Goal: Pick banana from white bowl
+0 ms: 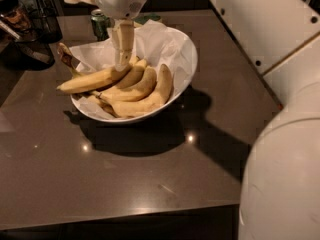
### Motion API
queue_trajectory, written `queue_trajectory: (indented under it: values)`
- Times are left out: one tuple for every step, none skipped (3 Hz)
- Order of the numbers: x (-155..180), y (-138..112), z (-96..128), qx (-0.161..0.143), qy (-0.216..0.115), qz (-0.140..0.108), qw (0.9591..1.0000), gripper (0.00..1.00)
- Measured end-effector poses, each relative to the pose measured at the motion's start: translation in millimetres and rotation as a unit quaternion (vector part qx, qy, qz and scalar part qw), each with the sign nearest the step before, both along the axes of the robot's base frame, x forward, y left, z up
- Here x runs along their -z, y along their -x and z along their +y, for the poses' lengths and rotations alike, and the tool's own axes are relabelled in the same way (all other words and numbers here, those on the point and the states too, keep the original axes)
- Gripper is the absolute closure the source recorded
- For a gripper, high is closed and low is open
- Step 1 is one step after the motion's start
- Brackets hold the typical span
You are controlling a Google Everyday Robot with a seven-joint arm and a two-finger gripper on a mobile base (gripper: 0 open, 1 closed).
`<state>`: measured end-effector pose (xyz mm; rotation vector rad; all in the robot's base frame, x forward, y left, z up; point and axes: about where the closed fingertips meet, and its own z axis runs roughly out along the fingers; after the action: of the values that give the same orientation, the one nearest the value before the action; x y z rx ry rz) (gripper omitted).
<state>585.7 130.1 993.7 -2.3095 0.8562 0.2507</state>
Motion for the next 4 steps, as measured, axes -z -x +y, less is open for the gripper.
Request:
queue_trajectory:
  values:
    - [32, -9, 16, -0.002, 0.011, 0.035, 0.9993, 0.00]
    - [55, -13, 24, 0.002, 0.017, 0.062, 0.9979, 0.00]
    - [72, -10, 16, 0.034, 0.016, 0.084, 0.9958, 0.00]
    - [74, -8, 8, 0.057, 0.014, 0.087, 0.9945, 0.00]
